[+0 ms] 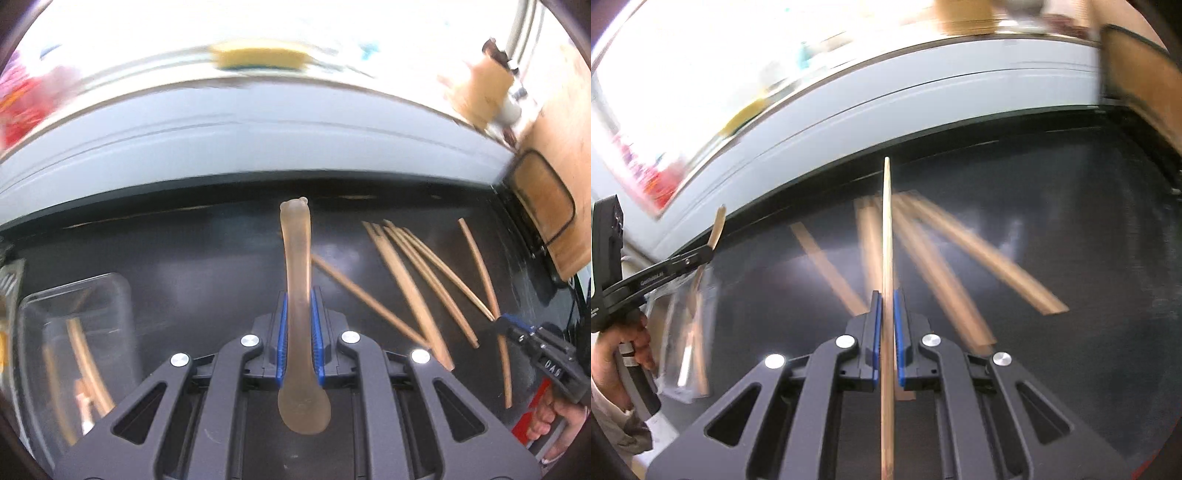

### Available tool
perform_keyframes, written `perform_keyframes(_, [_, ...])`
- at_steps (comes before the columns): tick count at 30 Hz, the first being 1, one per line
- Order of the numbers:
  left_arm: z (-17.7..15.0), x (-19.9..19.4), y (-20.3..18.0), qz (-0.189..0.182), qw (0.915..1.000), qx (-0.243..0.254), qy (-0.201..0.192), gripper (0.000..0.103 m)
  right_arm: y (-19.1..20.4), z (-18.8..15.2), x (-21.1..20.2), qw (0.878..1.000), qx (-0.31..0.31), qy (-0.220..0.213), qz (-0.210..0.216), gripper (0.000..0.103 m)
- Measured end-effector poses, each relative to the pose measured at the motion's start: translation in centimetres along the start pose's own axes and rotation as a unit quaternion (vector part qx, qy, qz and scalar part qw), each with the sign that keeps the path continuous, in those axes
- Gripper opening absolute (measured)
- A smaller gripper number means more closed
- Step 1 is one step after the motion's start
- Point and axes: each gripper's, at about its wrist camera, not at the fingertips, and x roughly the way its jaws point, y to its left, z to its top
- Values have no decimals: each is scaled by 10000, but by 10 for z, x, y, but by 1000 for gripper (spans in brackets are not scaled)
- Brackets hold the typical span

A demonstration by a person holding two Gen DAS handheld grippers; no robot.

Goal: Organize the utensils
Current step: 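Carry the chopstick and amber spoon over the clear tray with both grippers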

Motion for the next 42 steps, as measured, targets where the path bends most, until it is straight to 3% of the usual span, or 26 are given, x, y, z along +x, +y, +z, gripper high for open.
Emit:
perform_keyframes(10, [-45, -86, 130, 707, 9944, -768, -191, 11, 153, -9, 42, 9916, -938, 296, 843, 7])
perform_keyframes(20, [-96, -111, 207, 878, 9885, -1234, 4, 11, 273, -42, 69, 9799, -1407, 668, 1249, 7])
perform_keyframes(27, [-112, -109, 223, 691, 9910, -1146, 91, 11, 308, -64, 82, 9782, -1517, 791, 1177, 7])
perform_keyframes(42, [-113, -96, 231, 333, 9931, -1113, 161, 11, 322, -79, 92, 9816, -1460, 854, 887, 7])
